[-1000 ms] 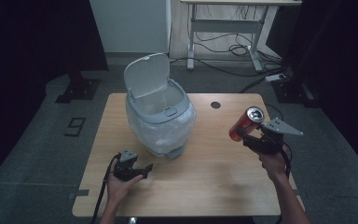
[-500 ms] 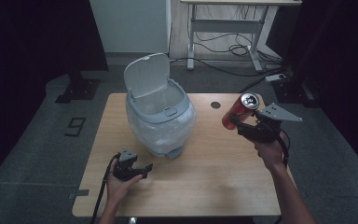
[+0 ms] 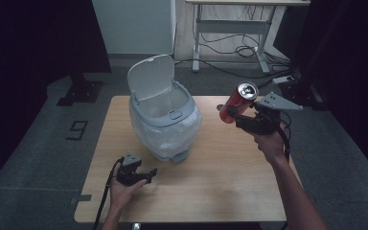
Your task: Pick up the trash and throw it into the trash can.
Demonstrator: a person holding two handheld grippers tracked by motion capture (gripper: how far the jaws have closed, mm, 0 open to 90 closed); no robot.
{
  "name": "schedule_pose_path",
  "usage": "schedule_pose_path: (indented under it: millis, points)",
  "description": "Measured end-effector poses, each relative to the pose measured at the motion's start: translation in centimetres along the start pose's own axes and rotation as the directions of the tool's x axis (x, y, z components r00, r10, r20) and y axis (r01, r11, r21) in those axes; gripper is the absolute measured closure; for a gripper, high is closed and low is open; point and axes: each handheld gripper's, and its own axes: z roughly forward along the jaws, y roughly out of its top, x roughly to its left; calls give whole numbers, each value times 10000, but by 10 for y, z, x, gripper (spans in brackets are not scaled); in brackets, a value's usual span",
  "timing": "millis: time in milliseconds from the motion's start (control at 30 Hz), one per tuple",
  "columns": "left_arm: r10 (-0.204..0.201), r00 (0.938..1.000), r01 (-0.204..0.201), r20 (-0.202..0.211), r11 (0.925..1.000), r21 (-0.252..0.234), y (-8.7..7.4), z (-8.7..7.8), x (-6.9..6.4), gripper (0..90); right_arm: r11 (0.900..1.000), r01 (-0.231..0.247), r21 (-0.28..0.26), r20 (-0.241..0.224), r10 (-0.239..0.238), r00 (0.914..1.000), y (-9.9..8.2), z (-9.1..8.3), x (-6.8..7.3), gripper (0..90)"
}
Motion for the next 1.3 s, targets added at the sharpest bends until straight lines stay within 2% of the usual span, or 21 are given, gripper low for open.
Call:
schedule_pose_path:
  millis: [767,1300]
  points:
    - [-42,10000,42,39,10000,32,0,1,1,203,9996,277,15,-543,-275,9981,32,32,25,346]
    - [-58,10000,58,58,10000,36,0,0,2,203,9994,355,8,-833,-353,9959,43,48,37,345]
